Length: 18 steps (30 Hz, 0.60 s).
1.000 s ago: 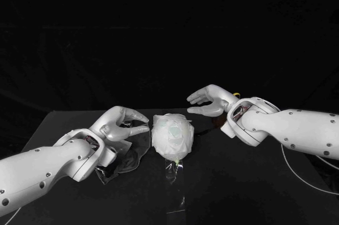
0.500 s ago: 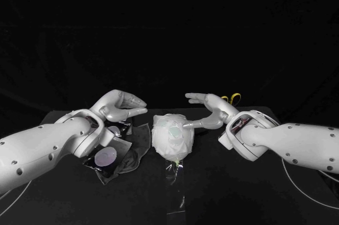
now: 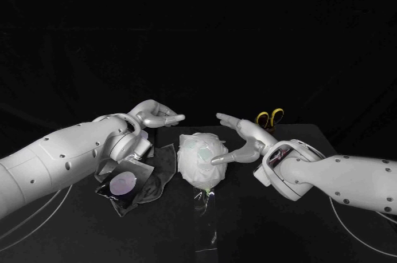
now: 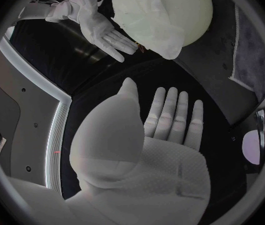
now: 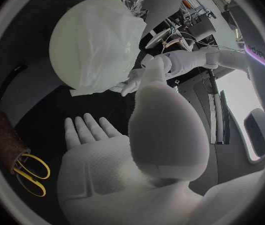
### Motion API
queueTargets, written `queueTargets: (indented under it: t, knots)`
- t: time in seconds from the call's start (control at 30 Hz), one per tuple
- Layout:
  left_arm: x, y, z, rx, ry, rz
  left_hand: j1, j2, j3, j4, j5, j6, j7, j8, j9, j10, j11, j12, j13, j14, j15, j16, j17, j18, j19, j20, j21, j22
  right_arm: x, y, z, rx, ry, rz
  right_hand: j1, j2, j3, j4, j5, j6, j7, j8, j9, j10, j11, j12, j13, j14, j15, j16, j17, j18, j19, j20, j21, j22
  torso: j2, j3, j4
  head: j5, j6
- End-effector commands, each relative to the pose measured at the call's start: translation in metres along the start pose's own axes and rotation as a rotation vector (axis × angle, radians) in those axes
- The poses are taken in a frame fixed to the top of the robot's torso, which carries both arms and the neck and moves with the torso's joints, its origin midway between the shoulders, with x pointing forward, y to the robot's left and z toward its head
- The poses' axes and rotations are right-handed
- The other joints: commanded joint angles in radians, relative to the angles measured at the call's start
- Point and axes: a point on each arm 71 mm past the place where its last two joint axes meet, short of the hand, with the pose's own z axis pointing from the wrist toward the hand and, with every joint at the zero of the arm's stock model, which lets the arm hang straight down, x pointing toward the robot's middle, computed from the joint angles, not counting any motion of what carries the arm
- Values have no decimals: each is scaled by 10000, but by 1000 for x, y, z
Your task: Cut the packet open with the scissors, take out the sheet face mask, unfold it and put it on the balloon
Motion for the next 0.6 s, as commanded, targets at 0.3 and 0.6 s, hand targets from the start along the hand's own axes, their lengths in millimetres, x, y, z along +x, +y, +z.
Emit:
queueTargets:
  t: [0.3,0.6]
  knots:
    - [32,-10,23,-1411,1592,579,-462,-622,-457,35,-8,-153,142,-81,-43,-409,131,-209,-18,-320,157,-438,-122,-65,-704,21,-227,-259,16,2,-3,271,688,-133,-303,-12,-44,-6,10,-379,974,-57,-88,-422,-32,-71,-30,-356,-16,-81,-38,-160,-106,14,-32,-30,72,21,-23,38,26]
    - [42,-19,30,-1280,1649,758,-1019,-1149,-897,64,16,-241,227,-122,-68,-622,207,-207,-16,-569,225,-668,-192,-68,-839,24,-274,-343,23,1,-4,428,1039,-272,-231,-15,-59,-8,21,-538,1085,-59,-127,-557,-24,-67,-31,-477,0,-80,-41,-164,-100,14,-23,-26,99,57,-36,69,16]
